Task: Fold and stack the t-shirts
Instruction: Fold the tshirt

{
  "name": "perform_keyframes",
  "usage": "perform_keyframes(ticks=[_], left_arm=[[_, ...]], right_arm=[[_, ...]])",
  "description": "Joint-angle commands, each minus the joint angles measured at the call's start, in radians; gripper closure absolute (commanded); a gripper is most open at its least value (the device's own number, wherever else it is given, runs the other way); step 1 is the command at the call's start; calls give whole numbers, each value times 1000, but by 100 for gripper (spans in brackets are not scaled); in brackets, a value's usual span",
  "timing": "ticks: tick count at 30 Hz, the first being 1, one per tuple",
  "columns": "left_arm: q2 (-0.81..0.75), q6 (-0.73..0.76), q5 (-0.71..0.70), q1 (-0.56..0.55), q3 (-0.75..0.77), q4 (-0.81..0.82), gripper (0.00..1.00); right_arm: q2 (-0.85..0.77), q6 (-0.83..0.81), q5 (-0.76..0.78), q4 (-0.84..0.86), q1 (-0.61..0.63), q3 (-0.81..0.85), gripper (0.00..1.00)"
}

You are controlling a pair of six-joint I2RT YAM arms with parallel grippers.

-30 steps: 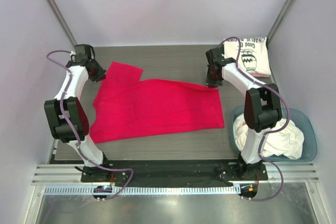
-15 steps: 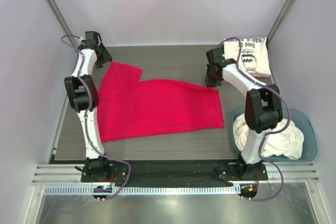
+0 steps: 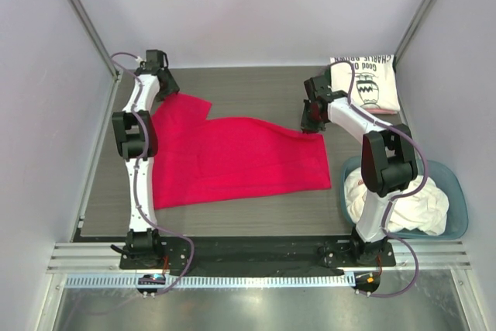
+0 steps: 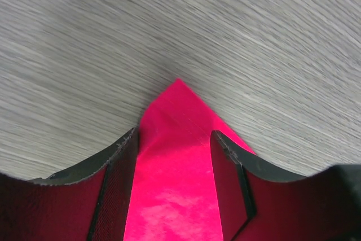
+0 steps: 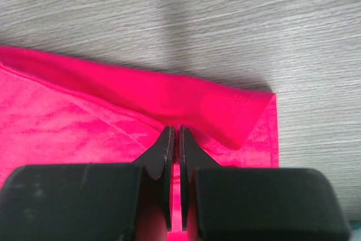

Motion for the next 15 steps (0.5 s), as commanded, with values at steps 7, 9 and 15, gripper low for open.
perform_keyframes(ticks=[7, 9, 15], left_arm=[[47, -1, -73, -17, 96, -32, 59], [56, -4, -76, -18, 103, -33, 81], [58, 0, -79, -23, 128, -40, 100]], right_arm=[[-49, -15, -13, 27, 0, -21, 99], [-47, -13, -12, 28, 1, -20, 99], [-31, -19, -15, 27, -5, 3, 99]])
